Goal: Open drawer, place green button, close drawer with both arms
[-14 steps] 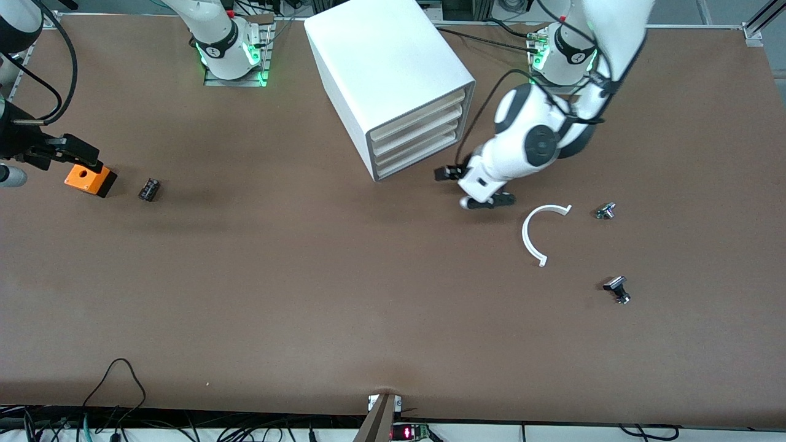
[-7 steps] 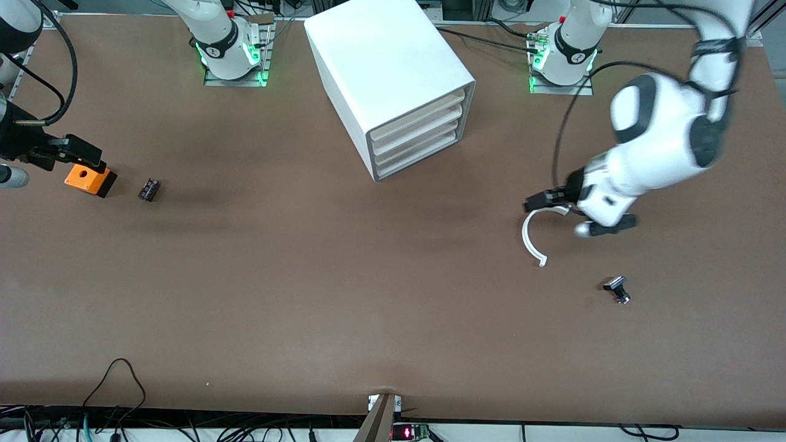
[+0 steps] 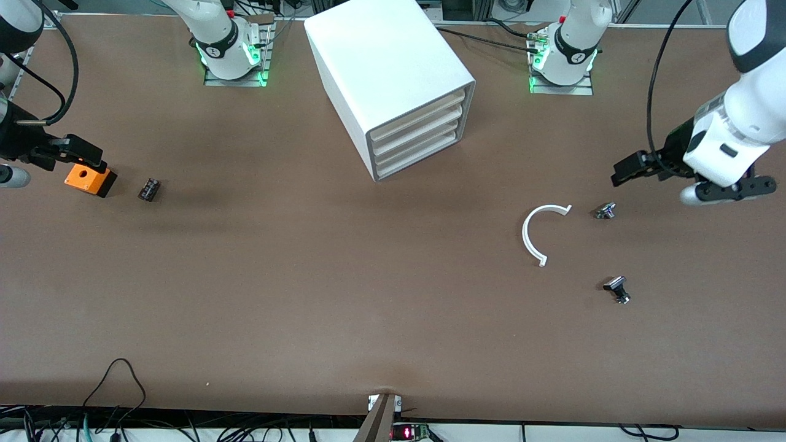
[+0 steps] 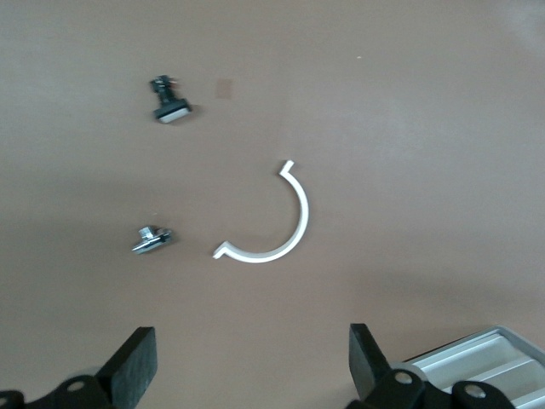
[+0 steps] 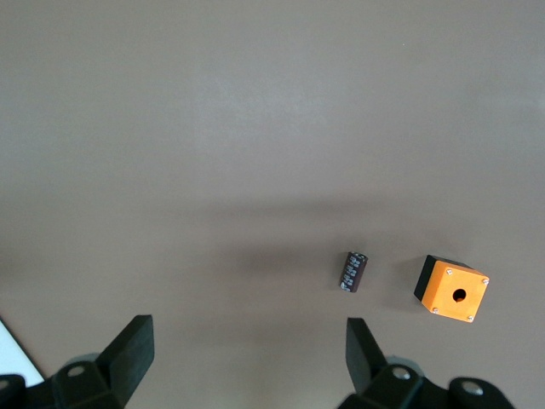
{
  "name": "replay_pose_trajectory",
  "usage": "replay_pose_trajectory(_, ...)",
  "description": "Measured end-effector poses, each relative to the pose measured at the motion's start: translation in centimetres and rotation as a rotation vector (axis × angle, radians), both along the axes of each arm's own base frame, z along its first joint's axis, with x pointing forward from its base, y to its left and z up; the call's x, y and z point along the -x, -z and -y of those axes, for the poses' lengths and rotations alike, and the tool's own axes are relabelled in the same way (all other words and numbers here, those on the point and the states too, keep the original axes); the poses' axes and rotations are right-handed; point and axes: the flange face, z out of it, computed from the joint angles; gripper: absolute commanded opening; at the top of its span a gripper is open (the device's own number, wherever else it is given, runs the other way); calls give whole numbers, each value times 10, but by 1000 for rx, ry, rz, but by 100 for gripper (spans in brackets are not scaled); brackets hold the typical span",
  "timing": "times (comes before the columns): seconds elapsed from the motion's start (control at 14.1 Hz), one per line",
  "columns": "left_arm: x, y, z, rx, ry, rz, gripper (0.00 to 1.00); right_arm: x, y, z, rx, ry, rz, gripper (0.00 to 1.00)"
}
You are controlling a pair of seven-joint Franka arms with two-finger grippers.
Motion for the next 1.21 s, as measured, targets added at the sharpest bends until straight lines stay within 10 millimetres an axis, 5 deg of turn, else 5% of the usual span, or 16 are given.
replay_pose_trajectory(0.36, 16, -34, -13, -102, 13, 54, 99, 0, 0, -4, -1, -7, 0, 100)
replay_pose_trajectory(1.21, 8, -12, 3, -117, 110, -6, 99, 0, 0, -11, -1, -20, 0, 100)
